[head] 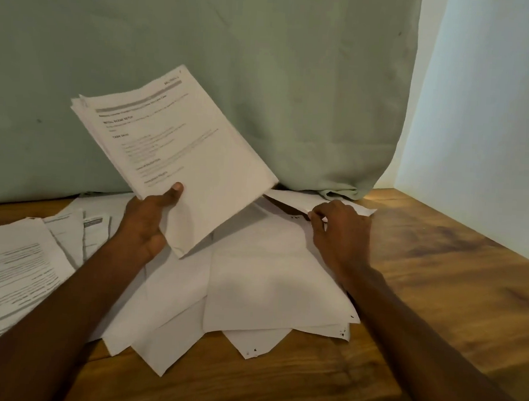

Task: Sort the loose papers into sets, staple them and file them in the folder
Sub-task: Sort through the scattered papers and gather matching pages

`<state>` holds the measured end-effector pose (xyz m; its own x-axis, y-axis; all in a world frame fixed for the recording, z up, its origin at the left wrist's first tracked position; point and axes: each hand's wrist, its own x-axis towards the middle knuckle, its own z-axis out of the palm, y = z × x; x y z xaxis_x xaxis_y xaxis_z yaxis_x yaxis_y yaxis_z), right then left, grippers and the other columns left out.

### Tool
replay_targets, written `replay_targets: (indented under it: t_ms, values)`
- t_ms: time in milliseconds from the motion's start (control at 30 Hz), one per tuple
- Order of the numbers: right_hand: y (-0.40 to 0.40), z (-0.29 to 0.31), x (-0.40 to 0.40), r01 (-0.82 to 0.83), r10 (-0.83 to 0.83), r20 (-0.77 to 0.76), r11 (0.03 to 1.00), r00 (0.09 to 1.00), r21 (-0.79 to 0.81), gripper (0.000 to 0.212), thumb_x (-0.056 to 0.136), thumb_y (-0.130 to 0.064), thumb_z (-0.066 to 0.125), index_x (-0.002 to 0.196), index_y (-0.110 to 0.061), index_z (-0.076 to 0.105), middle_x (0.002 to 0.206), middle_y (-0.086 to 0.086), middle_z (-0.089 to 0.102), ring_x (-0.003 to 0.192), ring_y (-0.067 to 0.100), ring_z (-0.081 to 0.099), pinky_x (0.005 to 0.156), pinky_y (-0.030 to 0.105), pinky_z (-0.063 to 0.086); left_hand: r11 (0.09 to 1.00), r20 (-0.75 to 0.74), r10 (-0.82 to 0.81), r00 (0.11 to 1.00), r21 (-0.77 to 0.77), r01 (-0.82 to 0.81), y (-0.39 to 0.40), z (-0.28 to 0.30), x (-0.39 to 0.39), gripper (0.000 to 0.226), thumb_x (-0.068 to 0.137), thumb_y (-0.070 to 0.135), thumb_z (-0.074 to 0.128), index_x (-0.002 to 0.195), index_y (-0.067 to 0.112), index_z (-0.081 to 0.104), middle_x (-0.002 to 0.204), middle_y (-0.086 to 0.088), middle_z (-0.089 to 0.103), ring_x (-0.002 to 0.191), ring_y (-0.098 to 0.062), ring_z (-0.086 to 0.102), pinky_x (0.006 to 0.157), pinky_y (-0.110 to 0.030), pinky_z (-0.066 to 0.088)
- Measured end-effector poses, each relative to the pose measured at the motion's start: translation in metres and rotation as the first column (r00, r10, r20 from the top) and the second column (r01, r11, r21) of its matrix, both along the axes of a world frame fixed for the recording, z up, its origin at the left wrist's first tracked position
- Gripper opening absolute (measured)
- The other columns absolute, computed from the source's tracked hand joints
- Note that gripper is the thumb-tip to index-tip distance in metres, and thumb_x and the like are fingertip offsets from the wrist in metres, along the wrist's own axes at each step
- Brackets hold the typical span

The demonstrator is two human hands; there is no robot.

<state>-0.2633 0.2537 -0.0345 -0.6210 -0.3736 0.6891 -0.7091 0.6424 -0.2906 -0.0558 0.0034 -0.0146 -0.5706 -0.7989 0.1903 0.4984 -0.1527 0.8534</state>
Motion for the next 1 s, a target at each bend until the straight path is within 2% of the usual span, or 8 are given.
replay_targets:
  t_ms: [133,267,467,600,700,767,833,1000]
  values:
    - [-0.003,0.005,0.017,-0.195,0.163,-0.209,0.97,0.964,-0.143,0.01,0.098,-0.026,0.066,0.096,-0.022,0.075,0.094,-0.002,0.072,0.09,0.025,0.066,0.078,0.045,0.046,0.992,-0.008,-0.12,0.993,-0.048,0.119,-0.003,0.004,0.004,0.06,0.085,0.015,0.073,0.143,0.018,0.059,0.14,-0.006,0.065,0.131,-0.028,0.06,0.111,-0.049,0.047]
    - [-0.017,0.015,0.041,-0.4,0.322,-0.358,0.901,0.876,-0.168,0.009,0.098,-0.024,0.069,0.098,-0.018,0.076,0.09,-0.001,0.073,0.08,0.018,0.065,0.069,0.033,0.046,0.991,-0.045,-0.124,0.991,-0.047,0.122,-0.009,0.008,0.008,0.06,0.084,0.013,0.073,0.142,0.019,0.06,0.137,-0.004,0.068,0.125,-0.025,0.064,0.097,-0.041,0.057]
    - [-0.048,0.085,0.051,-0.487,0.525,-0.127,0.636,0.842,-0.599,0.008,0.097,-0.024,0.068,0.097,-0.023,0.075,0.086,-0.014,0.074,0.079,0.004,0.066,0.075,0.021,0.051,0.998,-0.151,0.048,0.987,0.051,-0.041,-0.039,0.012,0.02,0.049,0.093,0.007,0.069,0.14,0.018,0.062,0.136,-0.007,0.068,0.125,-0.028,0.062,0.099,-0.046,0.056]
    - [-0.06,0.14,0.026,-0.263,0.613,-0.004,0.334,0.79,-0.905,0.008,0.094,-0.026,0.07,0.09,-0.028,0.078,0.085,-0.019,0.075,0.08,-0.005,0.068,0.074,0.015,0.052,0.996,-0.218,0.077,0.973,0.056,-0.066,-0.06,0.011,0.033,0.039,0.1,0.007,0.06,0.133,0.027,0.064,0.123,0.0,0.074,0.113,-0.021,0.067,0.088,-0.04,0.062]
    - [-0.065,0.131,-0.009,0.004,0.672,0.154,0.219,0.725,-0.976,0.006,0.092,-0.027,0.073,0.095,-0.029,0.077,0.103,-0.007,0.075,0.097,0.017,0.071,0.079,0.036,0.062,0.997,-0.181,0.061,0.982,0.056,-0.051,-0.066,0.008,0.033,0.047,0.097,0.009,0.063,0.142,0.024,0.059,0.133,-0.004,0.07,0.117,-0.023,0.066,0.09,-0.04,0.061]
    - [-0.07,0.109,-0.03,0.174,0.68,0.245,0.172,0.691,-0.97,0.01,0.092,-0.017,0.071,0.096,-0.025,0.076,0.105,-0.001,0.074,0.093,0.023,0.07,0.07,0.031,0.062,0.999,-0.151,0.03,0.988,0.047,-0.023,-0.065,0.008,0.029,0.05,0.096,0.011,0.065,0.144,0.022,0.058,0.134,-0.005,0.069,0.116,-0.023,0.067,0.089,-0.039,0.061]
    - [-0.072,0.084,-0.045,0.284,0.67,0.308,0.149,0.676,-0.947,0.017,0.092,-0.008,0.067,0.095,-0.022,0.075,0.095,-0.001,0.072,0.08,0.018,0.065,0.053,0.019,0.053,1.0,-0.139,0.01,0.99,0.03,-0.006,-0.063,0.009,0.027,0.047,0.097,0.009,0.063,0.143,0.02,0.059,0.127,-0.003,0.073,0.107,-0.019,0.072,0.083,-0.037,0.063]
    - [-0.066,0.027,-0.062,0.354,0.452,0.489,0.353,0.746,-0.866,0.022,0.092,-0.002,0.06,0.11,-0.008,0.072,0.104,0.008,0.071,0.086,0.019,0.06,0.059,0.011,0.042,0.997,-0.105,0.049,0.993,0.058,-0.043,-0.061,0.004,0.027,0.043,0.099,0.009,0.063,0.141,0.017,0.06,0.121,0.0,0.074,0.098,-0.014,0.073,0.078,-0.031,0.063]
